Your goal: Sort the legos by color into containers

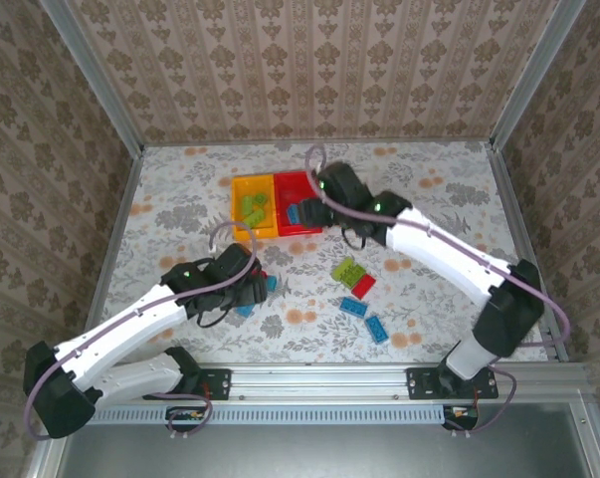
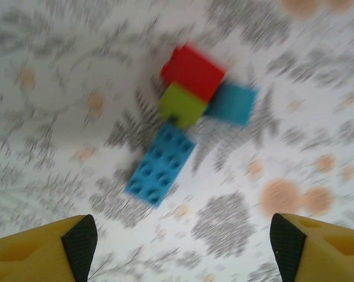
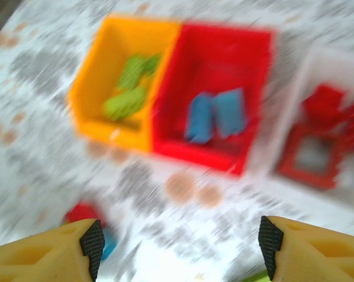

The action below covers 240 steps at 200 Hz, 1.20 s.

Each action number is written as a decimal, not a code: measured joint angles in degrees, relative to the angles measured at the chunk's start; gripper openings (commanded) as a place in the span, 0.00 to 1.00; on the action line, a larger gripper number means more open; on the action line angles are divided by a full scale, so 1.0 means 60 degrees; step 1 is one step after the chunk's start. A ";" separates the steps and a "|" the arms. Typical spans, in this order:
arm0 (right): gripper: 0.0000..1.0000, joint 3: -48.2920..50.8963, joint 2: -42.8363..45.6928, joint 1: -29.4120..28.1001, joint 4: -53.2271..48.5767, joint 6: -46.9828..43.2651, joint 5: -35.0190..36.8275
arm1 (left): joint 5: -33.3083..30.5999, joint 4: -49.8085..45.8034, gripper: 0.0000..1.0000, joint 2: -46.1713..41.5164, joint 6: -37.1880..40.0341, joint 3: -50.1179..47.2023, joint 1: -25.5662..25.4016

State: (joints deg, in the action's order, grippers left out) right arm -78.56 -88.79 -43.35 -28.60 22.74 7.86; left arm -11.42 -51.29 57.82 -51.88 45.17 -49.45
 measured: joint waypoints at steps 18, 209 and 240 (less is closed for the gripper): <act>0.77 0.1741 0.0561 -0.0823 0.0841 0.0623 -0.0608 | 0.0186 -0.0142 0.84 0.0335 0.0084 -0.0382 0.0000; 0.77 0.5504 0.2881 -0.2466 0.2750 0.4317 -0.1162 | 0.1421 0.2382 0.32 0.4076 0.2681 -0.0736 0.1468; 0.77 0.5468 0.3020 -0.2382 0.2696 0.4189 -0.1027 | 0.1038 0.1836 0.27 0.3490 0.2149 -0.0718 0.0627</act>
State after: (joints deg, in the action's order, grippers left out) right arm -45.76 -70.67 -57.65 -12.43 47.88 1.69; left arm -5.19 -40.27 78.76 -38.98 40.86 -45.69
